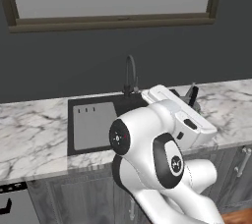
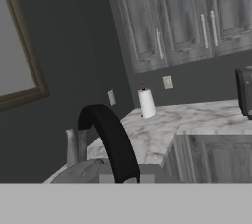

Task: Open the cabinet, pick the kettle from the cabinet, and place it in the sink.

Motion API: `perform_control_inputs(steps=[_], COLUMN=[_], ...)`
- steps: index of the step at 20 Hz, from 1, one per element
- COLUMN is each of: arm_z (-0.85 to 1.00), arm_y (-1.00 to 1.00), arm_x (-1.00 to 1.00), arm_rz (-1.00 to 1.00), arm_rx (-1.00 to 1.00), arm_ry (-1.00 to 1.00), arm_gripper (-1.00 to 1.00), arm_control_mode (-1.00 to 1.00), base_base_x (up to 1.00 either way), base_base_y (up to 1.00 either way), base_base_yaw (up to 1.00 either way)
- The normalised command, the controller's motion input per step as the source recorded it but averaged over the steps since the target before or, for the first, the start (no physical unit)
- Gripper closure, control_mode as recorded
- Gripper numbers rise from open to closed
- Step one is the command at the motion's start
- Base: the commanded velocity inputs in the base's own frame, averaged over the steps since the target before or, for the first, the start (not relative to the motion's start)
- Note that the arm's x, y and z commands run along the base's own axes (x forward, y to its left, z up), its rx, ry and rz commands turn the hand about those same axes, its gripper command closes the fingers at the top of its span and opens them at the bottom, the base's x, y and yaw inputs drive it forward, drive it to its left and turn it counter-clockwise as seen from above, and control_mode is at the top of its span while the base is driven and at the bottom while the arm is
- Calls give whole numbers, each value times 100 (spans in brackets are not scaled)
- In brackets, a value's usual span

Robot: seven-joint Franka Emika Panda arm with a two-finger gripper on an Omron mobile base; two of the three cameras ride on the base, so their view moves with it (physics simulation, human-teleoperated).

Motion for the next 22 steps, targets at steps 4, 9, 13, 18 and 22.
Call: perform_control_inputs(steps=[4, 9, 13, 18, 22], arm_z=[0, 0, 0, -2, -7], arm_y=[-1, -5, -5, -1, -3], arm_x=[5, 22, 23, 21, 17], arm_rz=[0, 0, 0, 0, 0], arm_rx=[1, 8, 2, 0, 0], arm_ry=[0, 6, 5, 2, 0], arm_gripper=[100, 100, 100, 100, 100], arm_control_mode=[-100, -100, -100, -100, -100], base_base_x=[0, 0, 0, 0, 0], base_base_y=[0, 0, 0, 0, 0], base_base_yaw=[0, 0, 0, 0, 0])
